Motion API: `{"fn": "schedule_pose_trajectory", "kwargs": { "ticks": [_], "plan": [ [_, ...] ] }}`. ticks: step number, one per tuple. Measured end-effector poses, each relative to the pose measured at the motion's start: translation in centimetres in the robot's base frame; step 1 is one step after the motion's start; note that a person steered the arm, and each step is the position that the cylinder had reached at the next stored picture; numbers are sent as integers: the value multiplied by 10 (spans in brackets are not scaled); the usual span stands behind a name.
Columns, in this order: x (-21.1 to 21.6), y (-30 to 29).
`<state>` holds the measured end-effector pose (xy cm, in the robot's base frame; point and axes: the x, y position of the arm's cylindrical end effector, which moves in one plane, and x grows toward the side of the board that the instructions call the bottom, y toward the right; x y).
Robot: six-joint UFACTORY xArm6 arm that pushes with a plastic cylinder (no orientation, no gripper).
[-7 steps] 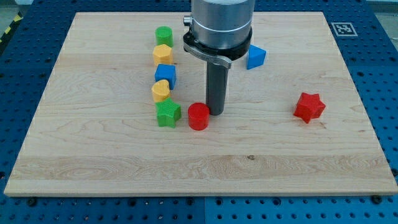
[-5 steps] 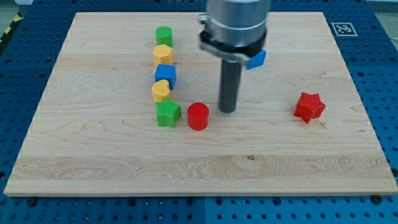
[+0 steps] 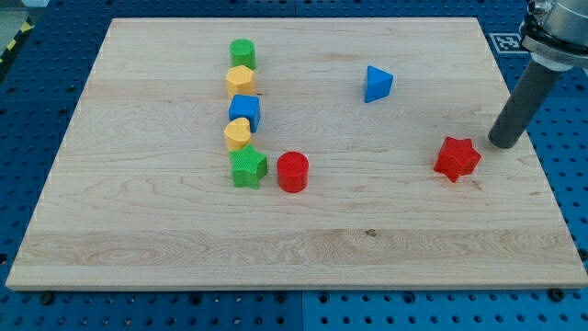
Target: Slide the red star towards the red circle
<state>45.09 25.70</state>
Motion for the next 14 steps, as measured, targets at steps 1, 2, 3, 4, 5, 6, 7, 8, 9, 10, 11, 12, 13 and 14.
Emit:
{"fn": "schedule_pose_trajectory", "kwargs": {
  "ticks": [1,2,3,4,5,6,7,8,9,10,11,12,13,14],
  "plan": [
    [8,-3],
    [21,-26],
    [23,-50],
    [23,-68],
    [24,-81],
    [30,-94],
    [32,-107],
    [32,-118],
    [38,-126],
    [40,-136],
    [40,-148],
    [33,-161],
    [19,-177],
    [10,-190]
  ]
}}
